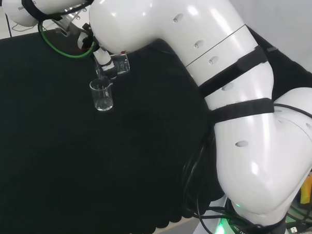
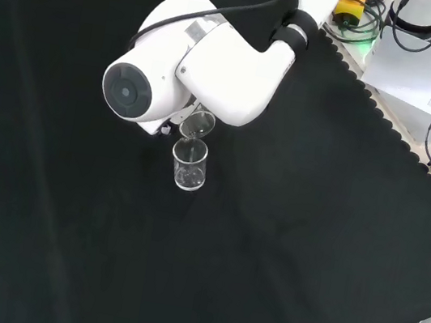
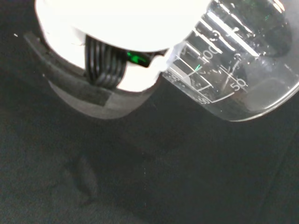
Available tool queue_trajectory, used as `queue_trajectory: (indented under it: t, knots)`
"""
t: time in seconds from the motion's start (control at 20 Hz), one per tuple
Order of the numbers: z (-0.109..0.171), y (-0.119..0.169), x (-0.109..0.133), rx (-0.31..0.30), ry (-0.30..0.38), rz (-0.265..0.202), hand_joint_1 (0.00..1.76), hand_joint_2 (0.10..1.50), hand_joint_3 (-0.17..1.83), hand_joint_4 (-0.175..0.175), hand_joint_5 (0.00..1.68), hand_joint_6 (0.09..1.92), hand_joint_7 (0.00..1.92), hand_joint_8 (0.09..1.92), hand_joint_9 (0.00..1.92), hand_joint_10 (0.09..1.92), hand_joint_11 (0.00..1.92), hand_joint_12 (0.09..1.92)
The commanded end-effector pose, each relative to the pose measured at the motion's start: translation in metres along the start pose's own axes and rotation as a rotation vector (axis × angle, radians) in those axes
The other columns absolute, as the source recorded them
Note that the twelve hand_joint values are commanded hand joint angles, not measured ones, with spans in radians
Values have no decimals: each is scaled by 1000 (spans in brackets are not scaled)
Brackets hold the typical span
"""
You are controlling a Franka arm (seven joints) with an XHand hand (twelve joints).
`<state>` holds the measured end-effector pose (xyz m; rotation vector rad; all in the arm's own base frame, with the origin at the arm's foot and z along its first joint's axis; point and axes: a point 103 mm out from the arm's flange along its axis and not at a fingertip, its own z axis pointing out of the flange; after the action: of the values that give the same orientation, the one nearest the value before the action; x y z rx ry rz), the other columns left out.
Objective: Pour the water from the handheld beaker into the one on the table.
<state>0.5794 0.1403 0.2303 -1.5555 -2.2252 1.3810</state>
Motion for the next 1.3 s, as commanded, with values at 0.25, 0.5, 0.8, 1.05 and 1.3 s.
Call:
queue_trajectory:
  t: [0.25, 0.5, 0.8, 1.05, 1.3]
  knots:
    - [-2, 1, 2, 31, -34, 11, 1295, 711, 649, -175, 1126, 893, 1184, 870, 1449, 701, 1115, 870]
    - [-4, 1, 6, 34, -32, 14, 1295, 711, 649, -175, 1125, 894, 1184, 870, 1448, 702, 1115, 870]
    - [-5, 1, 7, 45, -27, 15, 1295, 711, 649, -175, 1125, 894, 1183, 871, 1448, 702, 1116, 871]
    - [-5, 0, 8, 47, -29, 20, 1295, 711, 649, -175, 1125, 895, 1183, 871, 1448, 703, 1116, 871]
    - [-6, 0, 8, 47, -28, 18, 1295, 711, 649, -175, 1124, 895, 1183, 872, 1448, 703, 1116, 871]
